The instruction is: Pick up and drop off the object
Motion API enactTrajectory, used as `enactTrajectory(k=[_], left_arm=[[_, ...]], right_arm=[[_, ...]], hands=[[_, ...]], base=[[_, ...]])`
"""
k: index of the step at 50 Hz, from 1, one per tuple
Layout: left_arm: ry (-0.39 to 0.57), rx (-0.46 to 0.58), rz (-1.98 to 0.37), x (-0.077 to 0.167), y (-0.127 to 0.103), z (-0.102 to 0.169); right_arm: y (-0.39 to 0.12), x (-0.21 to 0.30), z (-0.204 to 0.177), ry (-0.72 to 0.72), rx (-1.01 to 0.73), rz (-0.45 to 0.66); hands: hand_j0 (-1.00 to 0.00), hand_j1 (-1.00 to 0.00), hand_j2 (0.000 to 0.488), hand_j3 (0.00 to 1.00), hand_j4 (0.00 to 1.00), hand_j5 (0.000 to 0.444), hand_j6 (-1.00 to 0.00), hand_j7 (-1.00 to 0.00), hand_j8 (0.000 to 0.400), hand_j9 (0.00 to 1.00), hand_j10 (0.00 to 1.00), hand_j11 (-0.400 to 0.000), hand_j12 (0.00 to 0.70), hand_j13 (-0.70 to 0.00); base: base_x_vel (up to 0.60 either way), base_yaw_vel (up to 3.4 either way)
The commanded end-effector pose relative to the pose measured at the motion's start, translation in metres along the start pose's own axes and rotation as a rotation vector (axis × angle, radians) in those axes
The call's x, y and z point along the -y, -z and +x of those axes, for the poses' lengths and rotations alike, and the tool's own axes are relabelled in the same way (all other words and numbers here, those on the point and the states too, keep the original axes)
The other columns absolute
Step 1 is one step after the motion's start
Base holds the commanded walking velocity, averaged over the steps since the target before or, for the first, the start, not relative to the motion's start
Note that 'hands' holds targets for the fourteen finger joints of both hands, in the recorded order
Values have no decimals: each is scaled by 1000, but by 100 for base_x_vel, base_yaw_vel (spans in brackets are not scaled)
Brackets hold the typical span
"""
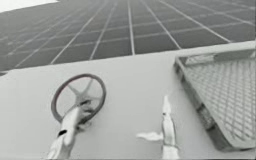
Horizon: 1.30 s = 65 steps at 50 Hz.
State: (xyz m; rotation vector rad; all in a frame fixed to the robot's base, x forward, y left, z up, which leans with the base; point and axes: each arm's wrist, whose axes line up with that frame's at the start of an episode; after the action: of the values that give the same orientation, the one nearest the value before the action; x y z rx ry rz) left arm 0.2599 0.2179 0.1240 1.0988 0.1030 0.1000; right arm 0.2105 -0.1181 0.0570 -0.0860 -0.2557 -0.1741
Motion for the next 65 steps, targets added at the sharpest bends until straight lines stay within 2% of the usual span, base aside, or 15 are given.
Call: enactTrajectory(k=[1,15,16,24,29,30,32,33,34,39,50,51,52,53,65], left_arm=[[84,145,-482,-16,-25,-22],[431,-2,-1038,-72,-206,-59],[436,258,-1972,-51,-50,-54],[482,285,-1986,-44,-76,-68],[520,277,-1985,-35,-89,-70],[532,268,-1981,-37,-90,-71],[514,258,-1980,-29,-89,-64],[526,262,-1989,-31,-86,-65],[517,259,-1991,-35,-87,-63],[501,231,-1962,-30,-85,-73],[531,-43,-1791,9,-60,-50],[533,-68,-1783,11,-58,-40],[546,-102,-1748,24,-53,-38],[558,-133,-1734,34,-60,-32],[561,-209,-1723,45,-43,-50]], right_arm=[[4,-2,1,7,-24,-15],[25,-58,16,-186,65,-50],[54,-157,-29,56,-145,799],[50,-189,14,116,253,177],[-1,-208,27,145,281,144],[-1,-216,26,129,294,171],[2,-227,29,50,266,231],[9,-218,31,-21,269,224],[10,-201,31,-88,248,215],[17,-184,31,-243,-18,344],[10,-110,37,277,-284,619],[9,-96,34,322,-273,602],[15,-93,39,349,-291,581],[20,-88,34,399,-285,572],[77,-53,83,-55,385,277]], hands=[[-1000,-1000,0,0,0,0,-1000,-1000,400,0,0,0,700,0],[-1000,-1000,0,0,0,0,-1000,-1000,400,0,0,0,700,0],[-1000,-1000,0,0,0,0,-1000,-1000,400,0,0,0,700,0],[-1000,-1000,0,0,0,0,-1000,-1000,400,0,0,0,700,0],[-1000,-1000,0,0,0,0,-1000,-1000,400,0,0,0,700,0],[-1000,-1000,0,0,157,78,-1000,-1000,400,0,157,-63,700,-110],[-1000,-1000,0,112,1000,444,-1000,-1000,400,112,1000,-400,700,-700],[-1000,-1000,0,931,1000,34,-1000,-1000,400,931,1000,-400,700,-700],[-1000,-1000,0,989,1000,5,-1000,-1000,400,989,1000,-400,700,-700],[-1000,-1000,0,1000,1000,0,-1000,-1000,400,1000,1000,-400,700,-700],[-989,-1000,5,1000,1000,0,-989,-1000,400,1000,1000,-400,700,-700],[-688,-1000,156,1000,1000,0,-688,-1000,400,1000,1000,-400,700,-700],[-23,-1000,488,1000,1000,0,-23,-1000,400,1000,1000,-400,700,-700],[0,0,0,1000,1000,0,0,0,0,1000,1000,-400,0,-700],[0,0,0,1000,1000,0,0,0,0,1000,1000,-400,0,-700]], base=[[0,0],[0,0],[0,0],[0,0],[0,0],[0,0],[0,0],[0,0],[0,0],[0,0],[0,0],[0,0],[0,0],[0,0],[0,0]])
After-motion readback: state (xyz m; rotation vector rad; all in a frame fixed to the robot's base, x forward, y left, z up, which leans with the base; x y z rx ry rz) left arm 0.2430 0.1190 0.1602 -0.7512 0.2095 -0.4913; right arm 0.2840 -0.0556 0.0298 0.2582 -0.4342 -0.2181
